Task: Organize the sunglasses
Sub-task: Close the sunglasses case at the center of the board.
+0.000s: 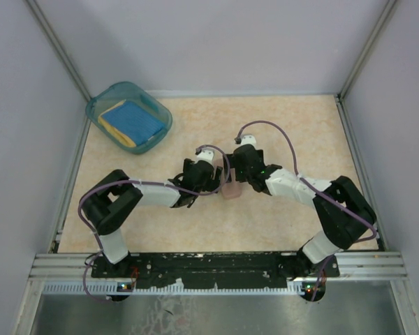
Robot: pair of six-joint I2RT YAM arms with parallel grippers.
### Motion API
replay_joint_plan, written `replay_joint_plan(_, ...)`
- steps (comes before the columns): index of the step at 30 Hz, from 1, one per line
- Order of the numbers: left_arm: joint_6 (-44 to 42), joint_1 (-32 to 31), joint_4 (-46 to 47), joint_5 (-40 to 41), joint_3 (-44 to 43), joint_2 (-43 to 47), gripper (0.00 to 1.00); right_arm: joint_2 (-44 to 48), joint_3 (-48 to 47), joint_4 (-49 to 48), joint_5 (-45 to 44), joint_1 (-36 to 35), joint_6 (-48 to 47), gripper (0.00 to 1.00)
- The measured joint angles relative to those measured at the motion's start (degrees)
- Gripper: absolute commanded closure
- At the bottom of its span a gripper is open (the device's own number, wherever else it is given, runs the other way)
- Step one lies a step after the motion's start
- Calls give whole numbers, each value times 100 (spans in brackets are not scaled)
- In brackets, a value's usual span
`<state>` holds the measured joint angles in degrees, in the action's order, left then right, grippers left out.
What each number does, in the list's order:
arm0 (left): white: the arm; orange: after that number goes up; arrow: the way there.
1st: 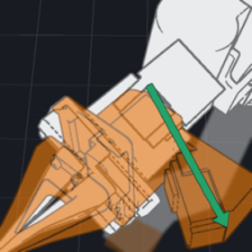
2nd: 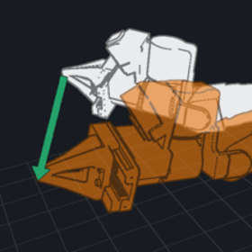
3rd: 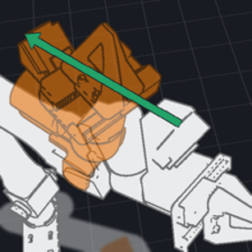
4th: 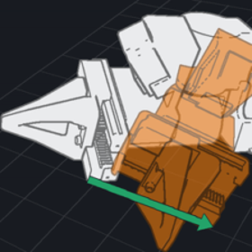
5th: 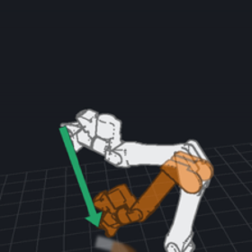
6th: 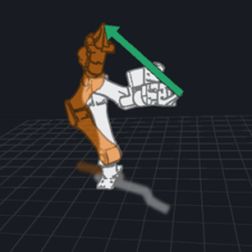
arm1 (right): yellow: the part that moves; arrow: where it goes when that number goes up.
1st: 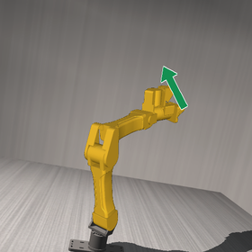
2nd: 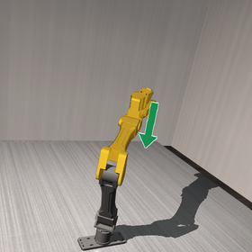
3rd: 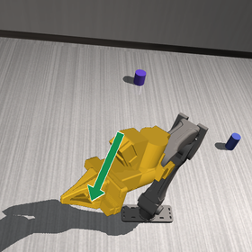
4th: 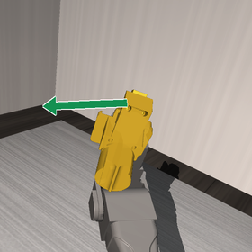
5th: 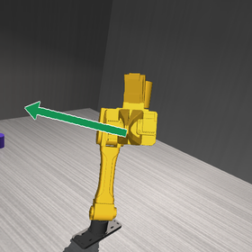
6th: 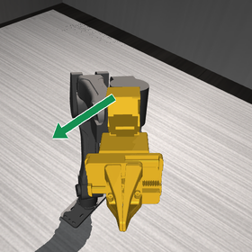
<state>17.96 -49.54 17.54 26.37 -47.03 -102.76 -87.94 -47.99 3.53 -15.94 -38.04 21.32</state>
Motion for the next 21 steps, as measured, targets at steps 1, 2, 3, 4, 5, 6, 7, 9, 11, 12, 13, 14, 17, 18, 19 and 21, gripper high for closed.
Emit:
replay_joint_plan(1, 7, 0, -2, 9, 0, 0, 0, 0, 0, 4, -2, 0, 2, 1)
replay_joint_plan(2, 17, 0, -4, 22, 0, 0, 0, 0, 0, 11, -4, 2, 7, 1)
replay_joint_plan(3, 24, -2, -15, 37, 0, 2, 0, 0, 0, 20, -4, 2, 17, 1)
replay_joint_plan(4, 33, -11, -44, 61, 0, 13, 0, 9, 0, 37, -2, 4, 24, 1)
replay_joint_plan(5, 46, -15, -81, 90, 2, 37, 0, 22, 0, 52, -2, 11, 28, 1)
replay_joint_plan(6, 68, -20, -140, 109, 15, 76, 0, 55, 2, 68, 4, 37, 31, 1)
replay_joint_plan(7, 94, -24, -221, 133, 55, 138, 0, 103, 9, 74, 4, 50, 33, 1)
replay_joint_plan(9, 160, -24, -367, 179, 160, 284, 0, 273, 48, 87, 17, 92, 33, 1)
replay_joint_plan(11, 208, -24, -544, 256, 302, 494, 0, 503, 94, 92, 20, 142, 35, 1)
replay_joint_plan(12, 249, -24, -634, 297, 393, 636, 0, 656, 142, 76, 22, 166, 37, 1)
replay_joint_plan(13, 284, -24, -684, 326, 463, 745, 0, 745, 175, 74, 24, 184, 39, 1)
replay_joint_plan(14, 319, -24, -728, 354, 568, 898, 0, 896, 254, 42, 50, 214, 46, 1)
replay_joint_plan(17, 457, -24, -835, 413, 920, 1434, 0, 1314, 608, -55, 210, 363, 125, 1)
replay_joint_plan(18, 507, -24, -861, 415, 1040, 1624, 0, 1464, 793, -107, 269, 431, 153, 1)
replay_joint_plan(19, 570, -24, -885, 413, 1176, 1840, 0, 1572, 931, -122, 310, 470, 186, 1)
replay_joint_plan(21, 697, -24, -901, 398, 1478, 2284, 0, 1860, 1292, -142, 378, 527, 249, 1)
